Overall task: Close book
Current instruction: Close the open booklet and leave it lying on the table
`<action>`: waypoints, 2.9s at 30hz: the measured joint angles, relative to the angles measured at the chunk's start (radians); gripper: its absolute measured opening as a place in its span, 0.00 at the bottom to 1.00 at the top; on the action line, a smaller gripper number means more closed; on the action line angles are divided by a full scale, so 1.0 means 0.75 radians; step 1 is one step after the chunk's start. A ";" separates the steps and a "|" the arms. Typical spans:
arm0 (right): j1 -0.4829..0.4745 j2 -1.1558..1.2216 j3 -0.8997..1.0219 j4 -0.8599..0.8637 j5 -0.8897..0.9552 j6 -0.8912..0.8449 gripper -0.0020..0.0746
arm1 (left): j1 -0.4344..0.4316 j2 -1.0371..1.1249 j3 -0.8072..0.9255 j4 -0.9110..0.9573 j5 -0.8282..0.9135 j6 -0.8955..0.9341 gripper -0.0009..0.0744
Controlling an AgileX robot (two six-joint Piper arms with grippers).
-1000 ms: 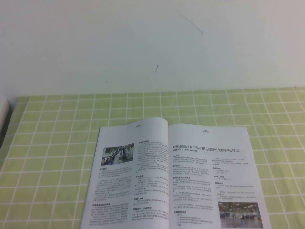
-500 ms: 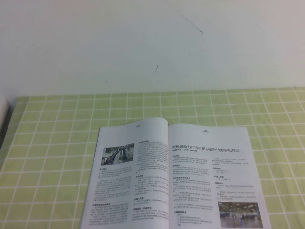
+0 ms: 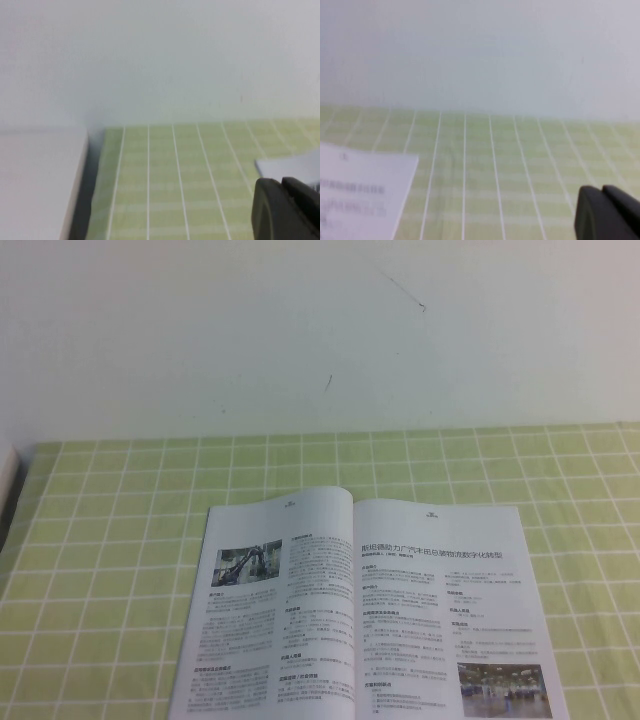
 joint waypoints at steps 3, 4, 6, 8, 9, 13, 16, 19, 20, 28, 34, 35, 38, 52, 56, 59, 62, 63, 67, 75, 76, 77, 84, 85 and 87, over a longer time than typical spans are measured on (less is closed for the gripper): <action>0.000 0.000 0.000 -0.006 -0.283 -0.005 0.02 | 0.000 0.000 0.000 0.000 -0.226 0.000 0.01; 0.000 0.000 0.000 -0.006 -0.359 -0.005 0.02 | 0.000 0.000 0.000 0.003 -0.310 0.000 0.01; 0.000 0.000 0.000 -0.009 -0.539 -0.005 0.02 | 0.000 0.000 0.000 0.003 -0.454 0.000 0.01; 0.000 0.000 0.000 -0.011 -0.682 -0.005 0.02 | 0.000 0.000 0.000 0.005 -0.583 0.000 0.01; 0.000 0.000 0.000 -0.014 -0.765 -0.005 0.02 | 0.000 0.000 0.000 0.005 -0.647 0.000 0.01; 0.000 -0.001 0.000 -0.014 -0.962 -0.002 0.02 | 0.000 0.000 0.000 0.008 -0.858 0.000 0.01; 0.000 -0.001 0.000 -0.017 -1.057 -0.005 0.02 | 0.000 0.000 0.000 0.010 -0.959 0.000 0.01; 0.000 -0.001 0.000 -0.017 -1.105 -0.005 0.02 | 0.000 0.000 0.000 0.010 -1.029 -0.003 0.01; 0.000 -0.001 0.000 -0.017 -1.119 -0.005 0.02 | 0.000 0.000 0.000 0.010 -1.051 -0.003 0.01; 0.000 -0.001 -0.244 -0.017 -0.742 -0.015 0.02 | 0.000 0.000 -0.165 0.126 -0.842 -0.061 0.01; 0.000 0.097 -0.632 -0.017 -0.313 -0.015 0.02 | 0.000 0.046 -0.650 0.195 -0.062 -0.117 0.01; 0.000 0.144 -0.687 -0.017 -0.240 -0.015 0.02 | 0.000 0.075 -0.702 0.197 0.015 -0.117 0.01; 0.000 0.294 -0.812 -0.007 -0.045 -0.010 0.02 | 0.000 0.170 -0.811 0.201 0.198 -0.117 0.01; 0.000 1.049 -0.891 0.440 0.727 -0.712 0.02 | -0.002 0.590 -0.637 0.036 0.300 -0.107 0.01; 0.000 1.233 -0.891 0.680 0.737 -0.912 0.02 | -0.026 0.763 -0.669 -0.154 0.429 0.014 0.01; 0.010 1.372 -0.891 0.973 0.743 -1.151 0.02 | -0.054 0.883 -0.726 -0.318 0.539 0.182 0.01; 0.079 1.529 -0.894 1.162 0.741 -1.382 0.02 | -0.074 1.008 -0.759 -0.486 0.583 0.341 0.01; 0.107 1.571 -0.894 1.189 0.730 -1.425 0.02 | -0.081 1.045 -0.764 -0.541 0.579 0.389 0.01; 0.250 1.778 -0.902 1.228 0.634 -1.489 0.02 | -0.090 1.241 -0.767 -0.839 0.529 0.692 0.01; 0.315 2.110 -0.902 1.231 0.519 -1.505 0.02 | -0.094 1.550 -0.772 -1.344 0.396 1.038 0.01; 0.315 2.150 -0.902 1.231 0.502 -1.507 0.02 | -0.094 1.579 -0.772 -1.383 0.371 1.076 0.01; 0.315 2.181 -0.905 1.231 0.490 -1.507 0.02 | -0.094 1.616 -0.775 -1.412 0.347 1.111 0.01; 0.315 2.330 -0.921 1.242 0.495 -1.507 0.02 | -0.094 1.868 -0.851 -1.477 0.326 1.195 0.01; 0.315 2.336 -0.926 1.245 0.499 -1.507 0.02 | -0.094 1.904 -0.871 -1.477 0.329 1.203 0.01; 0.312 2.339 -0.930 1.253 0.505 -1.507 0.02 | -0.094 1.974 -0.909 -1.468 0.329 1.211 0.01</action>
